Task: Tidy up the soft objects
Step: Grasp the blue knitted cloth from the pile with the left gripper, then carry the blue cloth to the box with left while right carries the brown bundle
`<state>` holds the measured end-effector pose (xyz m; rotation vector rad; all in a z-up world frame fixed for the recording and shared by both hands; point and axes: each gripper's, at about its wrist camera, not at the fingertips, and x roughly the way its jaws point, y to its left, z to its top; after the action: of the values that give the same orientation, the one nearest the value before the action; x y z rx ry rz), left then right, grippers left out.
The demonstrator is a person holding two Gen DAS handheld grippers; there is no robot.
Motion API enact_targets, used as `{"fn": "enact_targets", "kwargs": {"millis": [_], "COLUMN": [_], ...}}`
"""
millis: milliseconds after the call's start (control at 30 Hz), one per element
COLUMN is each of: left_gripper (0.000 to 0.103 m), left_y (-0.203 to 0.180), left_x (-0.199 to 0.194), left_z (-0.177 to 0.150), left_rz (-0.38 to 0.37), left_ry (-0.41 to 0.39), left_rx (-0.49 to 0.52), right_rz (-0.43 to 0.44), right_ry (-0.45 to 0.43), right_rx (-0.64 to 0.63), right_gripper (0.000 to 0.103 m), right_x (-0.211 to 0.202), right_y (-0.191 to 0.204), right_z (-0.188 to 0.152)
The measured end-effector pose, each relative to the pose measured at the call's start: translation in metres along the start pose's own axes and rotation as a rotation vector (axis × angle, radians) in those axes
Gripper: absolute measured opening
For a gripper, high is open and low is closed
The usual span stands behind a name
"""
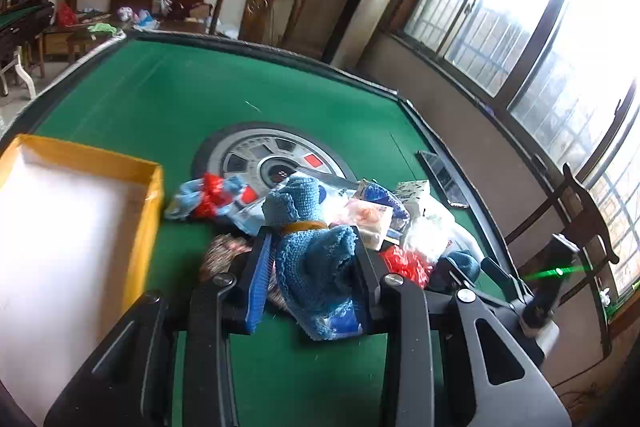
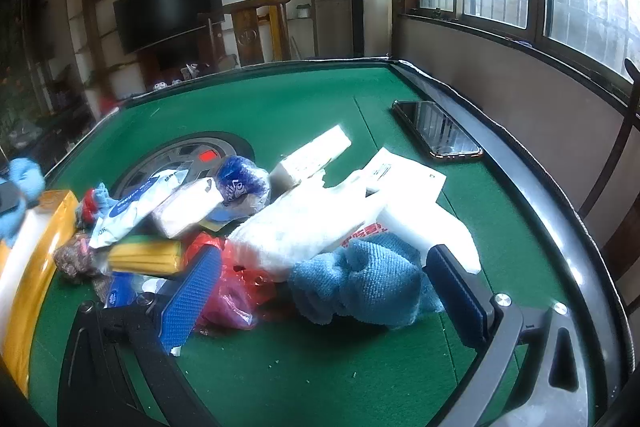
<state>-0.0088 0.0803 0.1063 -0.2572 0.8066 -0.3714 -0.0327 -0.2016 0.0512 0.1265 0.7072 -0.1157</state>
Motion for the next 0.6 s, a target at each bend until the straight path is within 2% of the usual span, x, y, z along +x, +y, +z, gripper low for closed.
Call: {"fn": "enact_targets", "kwargs": {"millis": [133,200,267,367,433,500,533,567,600], "left_gripper": [0.032,0.032,0.032,0.032,0.032,0.032,0.032,0.032,0.032], "left_y": [0.019,0.033,0.047,0.06,0.066,0.072,0.077,0.081,0.086], "left_x": [-0.044,-0.06,-0.072,-0.08,-0.082,-0.085,-0.087,-0.091,-0.094], "left_z": [-0.019,-0.028,-0.037,-0.047,-0.052,-0.054,-0.055,-0.056,-0.058], "left_rz": [0.012,0.018,0.028,0.068,0.078,0.092,0.104,0.111,0.117], "left_ry": [-0.065,-0.078,-0.081,-0.092,-0.1,-0.109,-0.115,-0.121,-0.126], "left_rx": [-0.029,-0.053,-0.072,-0.072,-0.078,-0.082,-0.086,-0.093,-0.099], "right_rz": [0.05,0.113,0.208,0.348,0.375,0.347,0.344,0.341,0.34], "right_ry": [-0.002,-0.019,-0.017,0.029,0.065,0.066,0.072,0.084,0.09], "right_rx": [-0.009,-0.041,-0.102,-0.27,-0.392,-0.509,-0.548,-0.59,-0.626], "right_gripper": [0.1,0.101,0.101,0.101,0.101,0.094,0.08,0.07,0.069], "right_x": [-0.008,-0.026,-0.044,-0.055,-0.049,-0.037,-0.033,-0.028,-0.024], "right_y": [0.005,0.019,0.045,0.103,0.145,0.184,0.197,0.212,0.226], "right_z": [0.001,0.004,0.009,0.011,0.005,-0.003,-0.008,-0.013,-0.017]}}
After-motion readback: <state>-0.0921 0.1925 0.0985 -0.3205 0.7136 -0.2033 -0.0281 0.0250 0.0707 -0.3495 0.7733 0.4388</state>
